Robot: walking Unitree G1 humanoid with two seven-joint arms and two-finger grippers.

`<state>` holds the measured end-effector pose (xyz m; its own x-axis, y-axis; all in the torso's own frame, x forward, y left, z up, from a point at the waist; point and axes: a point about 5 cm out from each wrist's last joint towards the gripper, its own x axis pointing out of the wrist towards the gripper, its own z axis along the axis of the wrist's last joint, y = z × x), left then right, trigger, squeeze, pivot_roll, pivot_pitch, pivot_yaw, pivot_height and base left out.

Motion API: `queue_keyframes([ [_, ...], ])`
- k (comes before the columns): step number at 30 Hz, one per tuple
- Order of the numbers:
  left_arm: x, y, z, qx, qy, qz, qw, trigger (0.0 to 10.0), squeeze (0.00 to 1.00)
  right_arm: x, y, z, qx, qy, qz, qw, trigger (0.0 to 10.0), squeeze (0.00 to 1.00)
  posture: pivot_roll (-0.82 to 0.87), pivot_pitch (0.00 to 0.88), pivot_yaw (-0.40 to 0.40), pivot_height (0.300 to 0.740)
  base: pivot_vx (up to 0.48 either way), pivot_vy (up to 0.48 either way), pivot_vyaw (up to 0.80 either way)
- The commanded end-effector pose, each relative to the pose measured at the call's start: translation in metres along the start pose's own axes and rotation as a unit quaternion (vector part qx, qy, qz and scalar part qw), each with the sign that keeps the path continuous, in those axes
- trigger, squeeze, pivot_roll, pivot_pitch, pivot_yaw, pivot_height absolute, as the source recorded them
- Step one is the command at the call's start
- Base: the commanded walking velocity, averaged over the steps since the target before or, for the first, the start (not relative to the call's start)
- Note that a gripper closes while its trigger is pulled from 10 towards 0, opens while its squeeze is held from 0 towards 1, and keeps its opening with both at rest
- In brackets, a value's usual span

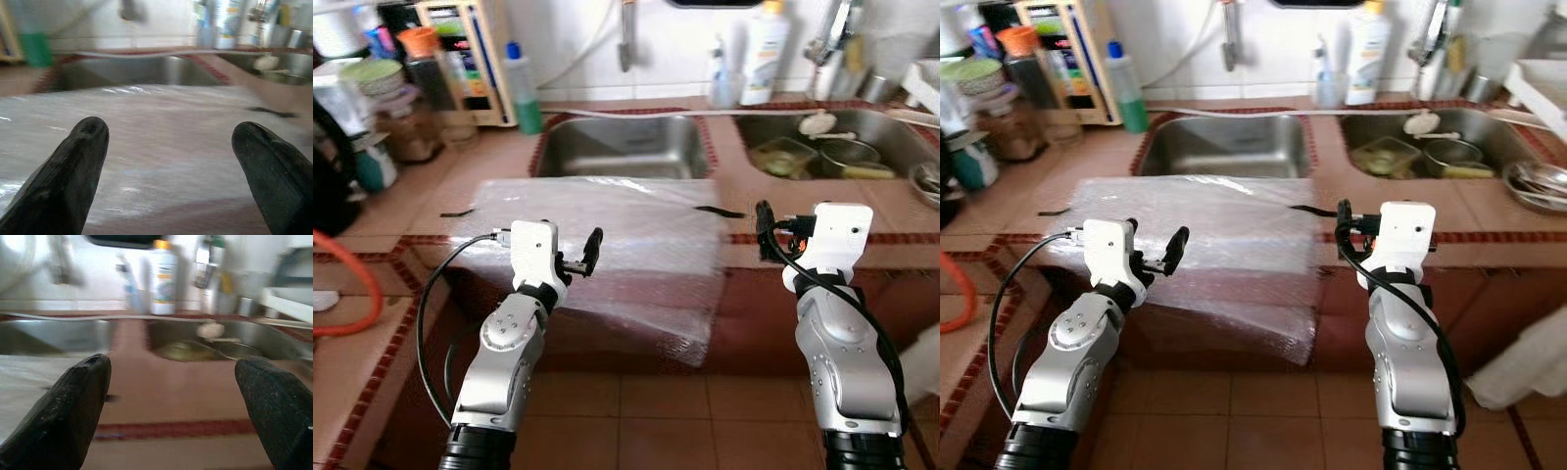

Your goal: Kitchen organization

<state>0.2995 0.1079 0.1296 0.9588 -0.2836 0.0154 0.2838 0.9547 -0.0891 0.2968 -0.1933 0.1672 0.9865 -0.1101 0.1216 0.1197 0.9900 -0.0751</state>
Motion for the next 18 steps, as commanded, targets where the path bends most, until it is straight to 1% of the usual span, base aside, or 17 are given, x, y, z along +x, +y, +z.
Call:
queue_keyframes([
  [1, 0.0005, 0.0032, 0.0042, 0.009, -0.005, -0.001, 1.0, 10.0, 0.0, 0.0015, 0.0047, 0.0081, 0.006, -0.016, 0.008, 1.0, 10.0, 0.0, -0.01, 0.0, 0.085, 0.74, 0.0, -0.352, 0.0],
  [18, -0.0005, 0.0032, 0.0029, 0.011, -0.001, -0.004, 1.0, 10.0, 0.0, 0.0002, 0.009, 0.0088, 0.001, -0.019, 0.018, 1.0, 10.0, 0.0, 0.0, 0.0, 0.088, 0.74, 0.0, -0.361, 0.0],
])
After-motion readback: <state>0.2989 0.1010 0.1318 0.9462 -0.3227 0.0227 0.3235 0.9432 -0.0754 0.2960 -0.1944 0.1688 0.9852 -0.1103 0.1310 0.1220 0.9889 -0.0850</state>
